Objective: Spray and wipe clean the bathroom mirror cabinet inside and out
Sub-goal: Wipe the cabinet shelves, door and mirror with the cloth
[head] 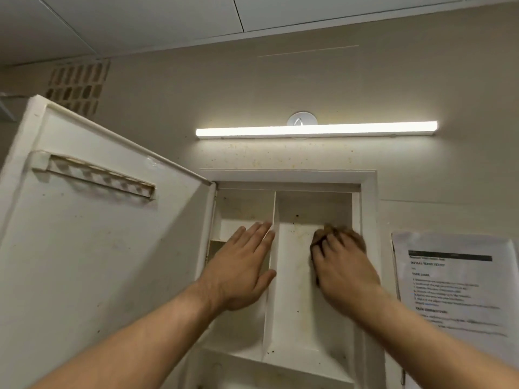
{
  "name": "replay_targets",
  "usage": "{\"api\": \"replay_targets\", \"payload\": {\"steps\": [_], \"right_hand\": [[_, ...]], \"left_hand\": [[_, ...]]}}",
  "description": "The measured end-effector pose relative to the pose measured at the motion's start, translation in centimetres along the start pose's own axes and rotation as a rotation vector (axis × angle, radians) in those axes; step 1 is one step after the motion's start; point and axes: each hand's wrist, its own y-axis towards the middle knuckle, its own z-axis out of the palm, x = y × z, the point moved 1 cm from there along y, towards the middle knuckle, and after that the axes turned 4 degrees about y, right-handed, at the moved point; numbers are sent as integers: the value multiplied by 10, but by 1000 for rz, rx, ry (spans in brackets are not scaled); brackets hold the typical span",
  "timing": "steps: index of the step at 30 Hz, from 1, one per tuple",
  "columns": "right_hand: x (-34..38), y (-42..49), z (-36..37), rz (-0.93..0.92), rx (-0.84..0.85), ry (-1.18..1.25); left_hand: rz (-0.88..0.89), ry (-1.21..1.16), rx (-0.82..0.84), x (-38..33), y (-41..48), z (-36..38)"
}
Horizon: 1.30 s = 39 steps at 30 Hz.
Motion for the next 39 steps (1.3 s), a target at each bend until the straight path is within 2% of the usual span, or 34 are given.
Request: {"api": "replay_targets", "payload": {"steps": [2,5,7,10,12,14,15,17,19,23,25,27,28,30,31,32,35,37,39], "right_hand": [[21,3,8,90,49,132],[25,45,0,343,-29,410],[28,68,1,440,42,492],[47,63,29,147,91,410],[33,52,37,-10,103,391],[9,63,31,-99,47,156],[-1,74,24,-52,56,54],[4,87,11,190,159,62],[41,79,10,261,249,111],[95,25,28,103,239,74],[82,17,22,-81,275,80],[51,24,8,-198,279,-67],[29,37,-3,-165,220,-141],[-9,62,-22,22,31,-194],[-17,67,-26,136,-43,-175],[-12,67,-26,223,-40,-112],[54,22,8,298,252,71],[100,-28,33,237,507,178],[111,-60,37,158,668,268]], "left_hand": [[-9,-2,31,1,-2,8],[-41,-41,23,-4,1,12],[-75,-73,5,-12,4,16],[-110,-83,-25,-22,8,22],[-156,-121,-67,-28,10,27],[-189,-136,-94,-36,11,30],[-212,-137,-105,-42,11,32],[-240,-131,-123,-47,13,35],[-246,-164,-112,-49,14,38],[-209,-196,-71,-39,10,38],[-195,-191,-52,-39,10,35],[-204,-203,-46,-43,9,33],[-213,-225,-66,-44,10,35],[-229,-245,-102,-44,9,39],[-226,-241,-112,-44,9,41],[-215,-242,-118,-43,10,40],[-198,-257,-102,-42,8,37],[-182,-240,-84,-42,7,35],[-185,-228,-70,-41,5,37]]}}
